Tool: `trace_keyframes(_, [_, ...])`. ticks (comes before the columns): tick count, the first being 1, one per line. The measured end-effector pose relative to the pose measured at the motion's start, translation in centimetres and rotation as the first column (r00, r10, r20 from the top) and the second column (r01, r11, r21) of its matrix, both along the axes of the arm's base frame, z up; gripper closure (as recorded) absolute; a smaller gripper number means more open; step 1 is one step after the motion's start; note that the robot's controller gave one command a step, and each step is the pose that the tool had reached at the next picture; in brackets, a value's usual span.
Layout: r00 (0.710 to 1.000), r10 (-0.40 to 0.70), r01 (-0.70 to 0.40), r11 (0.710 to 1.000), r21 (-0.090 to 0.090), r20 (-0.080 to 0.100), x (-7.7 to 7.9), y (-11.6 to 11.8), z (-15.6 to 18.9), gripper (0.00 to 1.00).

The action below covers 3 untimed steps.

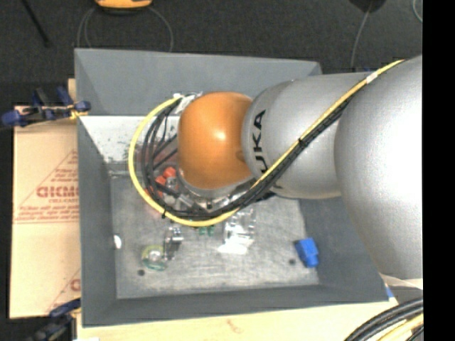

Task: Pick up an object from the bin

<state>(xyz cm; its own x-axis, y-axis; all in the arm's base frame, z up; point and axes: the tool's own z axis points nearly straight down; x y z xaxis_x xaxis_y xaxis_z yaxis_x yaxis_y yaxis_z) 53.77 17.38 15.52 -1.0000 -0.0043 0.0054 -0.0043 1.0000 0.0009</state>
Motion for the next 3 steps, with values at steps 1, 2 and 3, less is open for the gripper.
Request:
trace_keyframes(1, [0.950,0.313,-0.313,0.950,-0.001,0.002,-1.4,-1.0,-7.4,0.00])
trace_keyframes(2, [0.950,0.311,-0.311,0.950,0.001,0.006,-1.3,-0.9,-7.2,1.00])
trace_keyframes(3, [0.948,0.319,-0.319,0.948,-0.003,0.015,-2.3,-2.7,7.2,1.00])
